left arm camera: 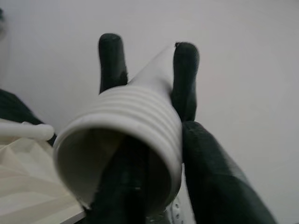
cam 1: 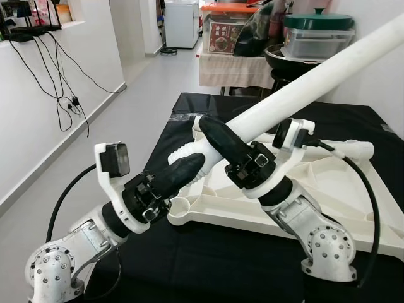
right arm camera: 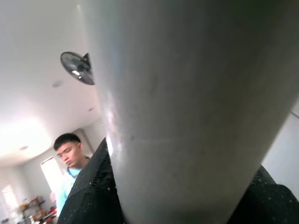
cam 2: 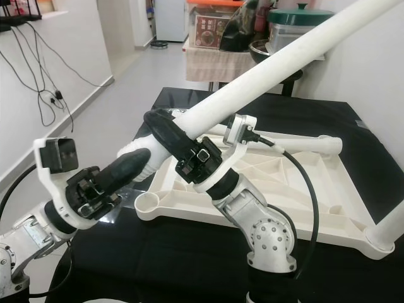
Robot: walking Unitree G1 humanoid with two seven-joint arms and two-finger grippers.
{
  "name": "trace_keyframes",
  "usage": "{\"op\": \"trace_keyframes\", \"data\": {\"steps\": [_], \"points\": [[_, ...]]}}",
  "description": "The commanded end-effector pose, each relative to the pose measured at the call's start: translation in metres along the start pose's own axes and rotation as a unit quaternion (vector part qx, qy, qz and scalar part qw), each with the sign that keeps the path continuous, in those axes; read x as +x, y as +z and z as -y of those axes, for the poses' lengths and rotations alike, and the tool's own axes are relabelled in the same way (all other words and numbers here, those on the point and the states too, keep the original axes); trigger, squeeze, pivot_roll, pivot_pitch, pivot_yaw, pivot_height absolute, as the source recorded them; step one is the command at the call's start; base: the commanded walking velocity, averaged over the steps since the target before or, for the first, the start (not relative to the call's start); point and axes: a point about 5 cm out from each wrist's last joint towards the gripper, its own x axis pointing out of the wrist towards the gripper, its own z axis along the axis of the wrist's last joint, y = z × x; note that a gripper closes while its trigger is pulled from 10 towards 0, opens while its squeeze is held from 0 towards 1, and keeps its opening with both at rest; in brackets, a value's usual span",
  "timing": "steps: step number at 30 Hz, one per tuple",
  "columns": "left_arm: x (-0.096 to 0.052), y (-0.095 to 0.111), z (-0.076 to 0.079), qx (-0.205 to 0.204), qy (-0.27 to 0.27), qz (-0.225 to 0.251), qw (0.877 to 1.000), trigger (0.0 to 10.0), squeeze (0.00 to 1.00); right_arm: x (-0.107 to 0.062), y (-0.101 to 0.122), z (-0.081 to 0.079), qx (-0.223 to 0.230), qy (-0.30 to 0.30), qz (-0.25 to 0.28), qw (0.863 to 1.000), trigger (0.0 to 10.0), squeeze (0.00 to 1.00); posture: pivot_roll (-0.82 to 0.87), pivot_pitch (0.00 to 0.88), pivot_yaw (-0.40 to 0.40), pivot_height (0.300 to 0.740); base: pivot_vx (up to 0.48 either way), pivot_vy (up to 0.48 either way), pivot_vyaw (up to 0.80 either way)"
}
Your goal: Building children table
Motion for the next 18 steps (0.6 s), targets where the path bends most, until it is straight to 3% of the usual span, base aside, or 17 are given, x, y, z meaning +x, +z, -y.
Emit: {"op": "trace_keyframes", "data": {"steps": [1, 18], "points": [[-0.002, -0.002, -0.005, -0.005, 0.02, -0.012, 1.0, 10.0, 1.0, 0.004, 0.008, 0.002, -0.019, -0.01, 0.018, 1.0, 0.0, 0.0, -0.03, 0.0, -0.043, 0.74, 0.0, 0.0, 0.0], [-0.023, -0.009, 0.001, 0.001, 0.037, -0.037, 0.999, 10.0, 1.0, 0.0, 0.04, 0.019, -0.043, -0.064, 0.082, 0.994, 0.0, 0.0, -0.03, 0.0, -0.043, 0.74, 0.0, 0.0, 0.0]]}}
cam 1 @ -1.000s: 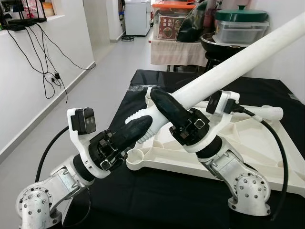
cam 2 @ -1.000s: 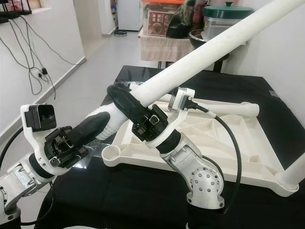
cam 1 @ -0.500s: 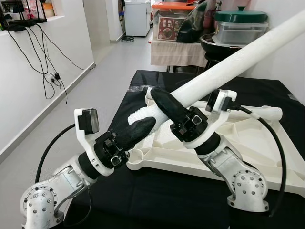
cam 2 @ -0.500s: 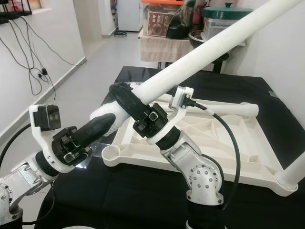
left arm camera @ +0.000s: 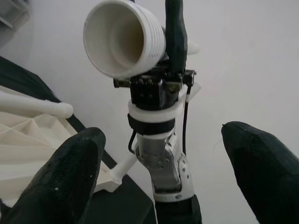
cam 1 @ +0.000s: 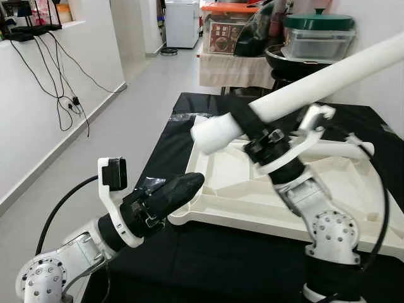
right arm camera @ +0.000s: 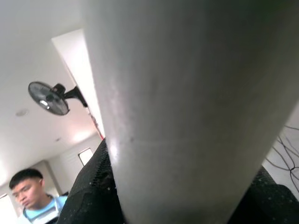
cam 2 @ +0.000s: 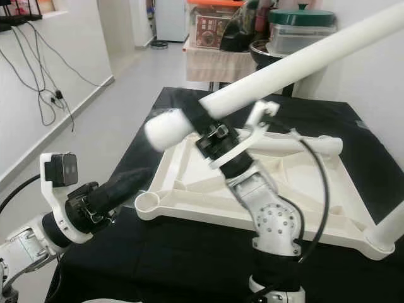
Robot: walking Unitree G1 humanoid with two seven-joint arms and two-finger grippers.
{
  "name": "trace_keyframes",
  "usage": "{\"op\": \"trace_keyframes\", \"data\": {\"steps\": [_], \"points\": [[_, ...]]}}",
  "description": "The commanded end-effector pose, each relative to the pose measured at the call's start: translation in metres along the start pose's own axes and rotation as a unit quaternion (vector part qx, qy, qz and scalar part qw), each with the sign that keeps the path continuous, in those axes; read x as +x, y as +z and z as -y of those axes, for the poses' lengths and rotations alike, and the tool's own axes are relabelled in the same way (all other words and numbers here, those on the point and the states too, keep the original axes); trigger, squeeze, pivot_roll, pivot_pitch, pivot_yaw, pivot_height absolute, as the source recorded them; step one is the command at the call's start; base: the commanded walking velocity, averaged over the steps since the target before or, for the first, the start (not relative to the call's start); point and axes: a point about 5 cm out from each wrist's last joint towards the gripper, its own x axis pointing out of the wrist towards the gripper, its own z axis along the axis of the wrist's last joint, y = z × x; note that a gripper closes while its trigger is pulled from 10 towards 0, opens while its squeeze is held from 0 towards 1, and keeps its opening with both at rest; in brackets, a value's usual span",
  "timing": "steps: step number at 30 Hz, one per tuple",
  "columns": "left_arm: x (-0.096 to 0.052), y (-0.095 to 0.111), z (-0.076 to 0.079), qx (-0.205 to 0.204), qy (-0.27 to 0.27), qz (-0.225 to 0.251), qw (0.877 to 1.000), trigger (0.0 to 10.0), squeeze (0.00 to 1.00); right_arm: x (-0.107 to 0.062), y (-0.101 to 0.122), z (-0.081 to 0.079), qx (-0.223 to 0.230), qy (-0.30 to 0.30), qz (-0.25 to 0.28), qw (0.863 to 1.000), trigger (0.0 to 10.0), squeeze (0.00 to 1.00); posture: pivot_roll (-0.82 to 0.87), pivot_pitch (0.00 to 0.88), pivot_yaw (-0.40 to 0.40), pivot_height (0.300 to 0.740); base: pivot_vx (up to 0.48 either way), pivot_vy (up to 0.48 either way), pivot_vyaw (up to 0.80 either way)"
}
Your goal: Building children table
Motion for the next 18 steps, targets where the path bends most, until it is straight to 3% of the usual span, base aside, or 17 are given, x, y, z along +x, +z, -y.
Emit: {"op": "trace_keyframes", "data": {"steps": [1, 9, 13, 15, 16, 17, 18], "points": [[-0.001, -0.001, 0.003, 0.002, -0.004, -0.011, 1.0, 10.0, 1.0, 0.001, 0.003, 0.0, 0.0, 0.0, 0.009, 1.0, 0.0, 0.0, -0.03, 0.0, -0.043, 0.74, 0.0, 0.0, 0.0], [-0.011, -0.003, -0.001, 0.022, 0.036, -0.026, 0.999, 10.0, 1.0, 0.0, 0.009, 0.01, -0.026, -0.035, 0.014, 0.999, 0.0, 0.0, -0.03, 0.0, -0.041, 0.74, 0.0, 0.0, 0.0], [-0.012, 0.005, -0.012, 0.09, 0.115, -0.029, 0.989, 10.0, 1.0, -0.004, 0.012, 0.023, -0.051, -0.083, 0.016, 0.995, 0.0, 0.0, -0.03, 0.0, -0.044, 0.74, 0.0, 0.0, 0.0], [-0.012, 0.005, -0.012, 0.09, 0.115, -0.029, 0.989, 10.0, 1.0, -0.004, 0.012, 0.023, -0.051, -0.083, 0.016, 0.995, 0.0, 0.0, -0.03, 0.0, -0.044, 0.74, 0.0, 0.0, 0.0], [-0.011, 0.009, -0.016, 0.113, 0.145, -0.027, 0.983, 10.0, 1.0, -0.006, 0.014, 0.029, -0.059, -0.104, 0.018, 0.993, 1.3, 0.0, -0.02, 0.0, -0.043, 0.74, 0.0, 0.0, 0.0], [-0.011, 0.009, -0.016, 0.113, 0.145, -0.027, 0.983, 10.0, 1.0, -0.006, 0.014, 0.029, -0.059, -0.104, 0.018, 0.993, 1.3, 0.0, -0.02, 0.0, -0.043, 0.74, 0.0, 0.0, 0.0], [-0.011, 0.013, -0.018, 0.13, 0.163, -0.026, 0.978, 10.0, 1.0, -0.008, 0.015, 0.033, -0.064, -0.118, 0.019, 0.991, 2.9, 0.0, -0.02, 0.0, -0.044, 0.74, 0.0, 0.0, 0.0]]}}
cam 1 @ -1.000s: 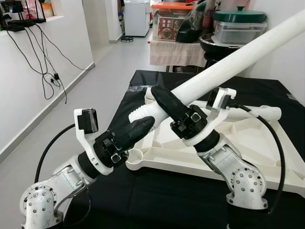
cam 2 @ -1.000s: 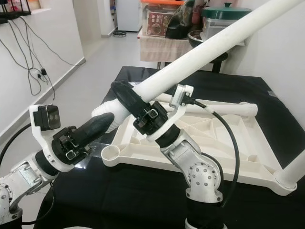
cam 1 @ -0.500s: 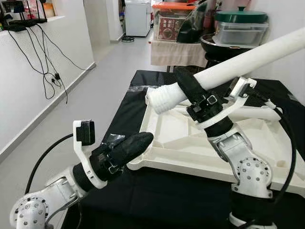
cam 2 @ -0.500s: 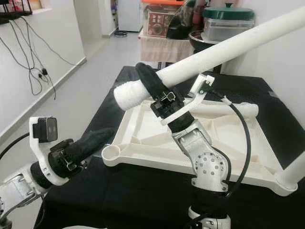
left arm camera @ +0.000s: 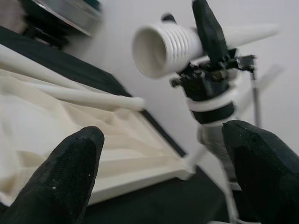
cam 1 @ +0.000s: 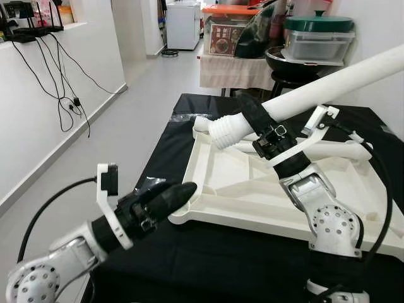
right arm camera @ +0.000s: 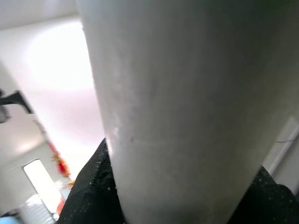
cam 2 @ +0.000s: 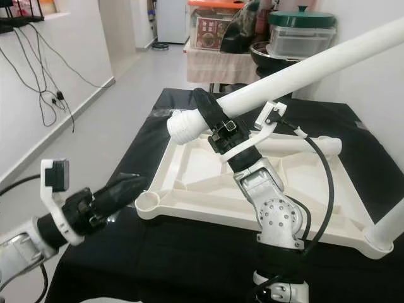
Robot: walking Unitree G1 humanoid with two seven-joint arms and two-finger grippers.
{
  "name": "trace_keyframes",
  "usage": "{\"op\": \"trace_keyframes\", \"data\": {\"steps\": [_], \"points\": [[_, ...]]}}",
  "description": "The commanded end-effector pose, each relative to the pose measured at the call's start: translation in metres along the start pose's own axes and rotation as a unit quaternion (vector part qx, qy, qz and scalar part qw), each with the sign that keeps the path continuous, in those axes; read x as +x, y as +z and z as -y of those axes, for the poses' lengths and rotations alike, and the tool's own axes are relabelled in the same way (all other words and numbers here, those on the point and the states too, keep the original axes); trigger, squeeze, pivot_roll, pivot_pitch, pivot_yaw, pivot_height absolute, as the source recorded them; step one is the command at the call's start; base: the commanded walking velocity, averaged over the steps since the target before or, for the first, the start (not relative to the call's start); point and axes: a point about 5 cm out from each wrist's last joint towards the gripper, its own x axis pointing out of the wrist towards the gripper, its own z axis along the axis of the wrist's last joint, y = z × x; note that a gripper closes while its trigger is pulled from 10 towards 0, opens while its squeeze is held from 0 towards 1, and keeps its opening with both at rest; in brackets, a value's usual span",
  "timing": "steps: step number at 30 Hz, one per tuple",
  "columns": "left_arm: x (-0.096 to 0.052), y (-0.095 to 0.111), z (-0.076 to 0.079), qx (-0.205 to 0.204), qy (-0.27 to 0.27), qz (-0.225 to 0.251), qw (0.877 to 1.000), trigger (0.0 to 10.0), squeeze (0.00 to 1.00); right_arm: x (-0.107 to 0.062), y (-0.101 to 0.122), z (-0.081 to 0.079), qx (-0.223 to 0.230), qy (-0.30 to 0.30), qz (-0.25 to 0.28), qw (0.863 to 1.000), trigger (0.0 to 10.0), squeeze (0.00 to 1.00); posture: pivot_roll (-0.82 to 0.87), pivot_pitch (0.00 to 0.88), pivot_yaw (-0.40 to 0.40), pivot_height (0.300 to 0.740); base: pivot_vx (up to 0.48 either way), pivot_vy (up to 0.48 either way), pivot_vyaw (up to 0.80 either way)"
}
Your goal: Building children table
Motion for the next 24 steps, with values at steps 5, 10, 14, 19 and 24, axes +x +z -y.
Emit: {"op": "trace_keyframes", "data": {"steps": [5, 10, 14, 19, 24], "points": [[0.0, 0.004, -0.008, 0.059, 0.069, -0.012, 0.996, 10.0, 1.0, 0.0, 0.005, 0.01, -0.025, -0.041, 0.009, 0.999, 10.0, 0.0, -0.02, 0.0, -0.044, 0.74, 0.0, 0.0, 0.0], [0.0, -0.005, -0.021, 0.103, 0.142, -0.036, 0.984, 10.0, 0.0, -0.008, 0.0, 0.024, -0.042, -0.082, 0.002, 0.996, 10.0, 0.0, 0.0, 0.0, -0.041, 0.74, 0.0, 0.0, 0.0], [0.001, -0.008, -0.022, 0.119, 0.163, -0.039, 0.979, 10.0, 0.0, -0.013, -0.005, 0.03, -0.063, -0.097, -0.013, 0.993, 10.0, 0.0, 0.0, 0.0, -0.048, 0.74, 0.0, 0.0, 0.0], [0.001, -0.014, -0.024, 0.15, 0.188, -0.049, 0.969, 10.0, 0.0, -0.016, -0.012, 0.033, -0.099, -0.1, -0.036, 0.989, 10.0, 0.0, 0.0, 0.0, -0.052, 0.74, 0.0, 0.0, 0.0], [-0.001, -0.017, -0.029, 0.195, 0.235, -0.055, 0.951, 10.0, 0.0, -0.023, -0.03, 0.035, -0.167, -0.094, -0.098, 0.977, 10.0, 0.0, -0.01, 0.0, -0.052, 0.74, 0.0, 0.0, 0.0]]}}
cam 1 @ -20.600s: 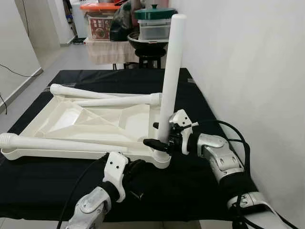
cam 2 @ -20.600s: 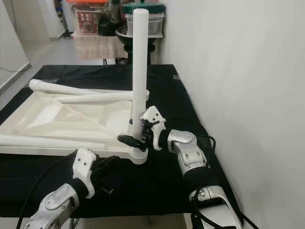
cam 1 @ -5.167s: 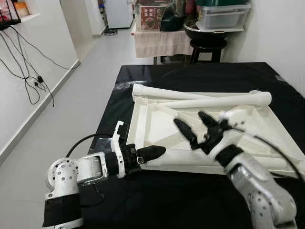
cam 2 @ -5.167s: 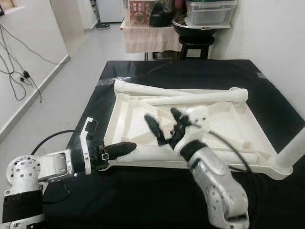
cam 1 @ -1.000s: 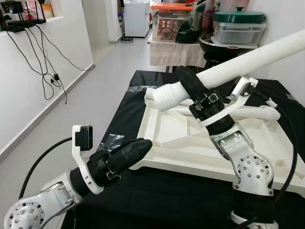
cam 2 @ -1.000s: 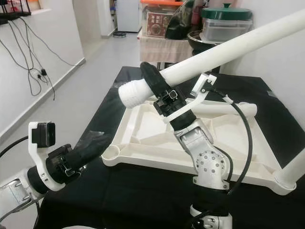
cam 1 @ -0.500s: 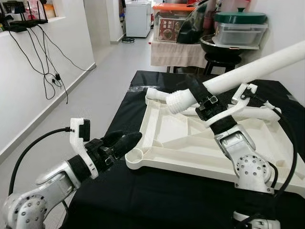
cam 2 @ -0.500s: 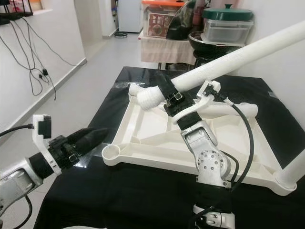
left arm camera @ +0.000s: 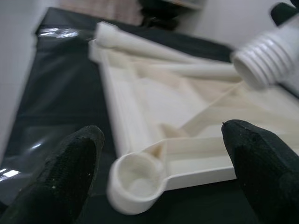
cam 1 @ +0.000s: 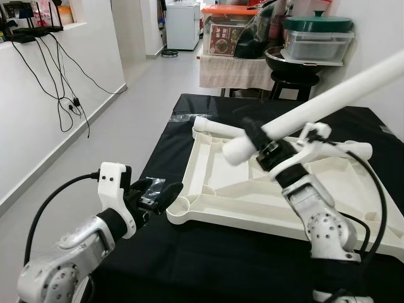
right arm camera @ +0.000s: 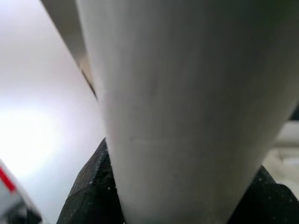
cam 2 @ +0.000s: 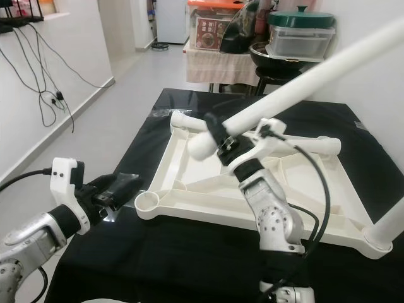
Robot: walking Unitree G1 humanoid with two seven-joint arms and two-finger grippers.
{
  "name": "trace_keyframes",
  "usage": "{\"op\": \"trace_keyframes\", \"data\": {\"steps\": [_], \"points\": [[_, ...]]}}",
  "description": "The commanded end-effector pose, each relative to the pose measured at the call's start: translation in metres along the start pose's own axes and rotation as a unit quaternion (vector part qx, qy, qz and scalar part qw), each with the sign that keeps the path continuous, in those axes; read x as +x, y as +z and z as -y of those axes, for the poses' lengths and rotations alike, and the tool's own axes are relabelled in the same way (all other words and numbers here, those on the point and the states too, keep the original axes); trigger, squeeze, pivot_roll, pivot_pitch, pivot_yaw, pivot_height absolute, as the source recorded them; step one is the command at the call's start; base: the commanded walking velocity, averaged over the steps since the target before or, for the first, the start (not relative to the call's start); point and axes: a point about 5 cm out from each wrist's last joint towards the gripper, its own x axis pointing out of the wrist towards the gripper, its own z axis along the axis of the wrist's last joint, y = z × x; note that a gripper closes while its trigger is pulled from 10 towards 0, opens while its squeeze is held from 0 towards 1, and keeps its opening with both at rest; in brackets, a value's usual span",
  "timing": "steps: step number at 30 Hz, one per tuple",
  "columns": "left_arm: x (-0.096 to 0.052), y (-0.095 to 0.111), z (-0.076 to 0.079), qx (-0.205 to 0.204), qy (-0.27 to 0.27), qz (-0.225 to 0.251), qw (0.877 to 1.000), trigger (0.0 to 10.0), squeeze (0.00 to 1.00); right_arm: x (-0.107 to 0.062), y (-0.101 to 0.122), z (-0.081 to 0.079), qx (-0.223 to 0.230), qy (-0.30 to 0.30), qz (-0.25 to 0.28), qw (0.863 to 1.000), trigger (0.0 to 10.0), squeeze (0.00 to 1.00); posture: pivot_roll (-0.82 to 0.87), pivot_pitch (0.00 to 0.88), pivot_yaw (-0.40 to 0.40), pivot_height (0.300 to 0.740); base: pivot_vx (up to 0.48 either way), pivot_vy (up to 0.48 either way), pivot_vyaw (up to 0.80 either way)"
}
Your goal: Building children table
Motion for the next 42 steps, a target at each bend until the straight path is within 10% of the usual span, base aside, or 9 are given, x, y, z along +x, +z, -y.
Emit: {"op": "trace_keyframes", "data": {"steps": [1, 17, 42], "points": [[-0.002, -0.001, -0.004, 0.051, 0.042, -0.002, 0.998, 10.0, 0.0, -0.002, -0.013, -0.005, -0.051, 0.014, -0.032, 0.998, 10.0, 0.0, -0.01, 0.0, -0.052, 0.74, 0.0, 0.0, 0.0], [-0.017, -0.018, 0.014, 0.145, 0.051, -0.003, 0.988, 10.0, 0.0, -0.011, -0.033, -0.012, -0.104, 0.04, -0.07, 0.991, 10.0, 0.0, -0.01, 0.0, -0.048, 0.74, 0.0, 0.0, 0.07], [-0.007, -0.001, 0.015, 0.135, 0.032, 0.045, 0.989, 10.0, 0.0, -0.003, -0.022, -0.02, -0.154, 0.143, -0.09, 0.974, 10.0, 0.0, -0.01, 0.0, -0.045, 0.74, 0.0, 0.0, 0.31]]}}
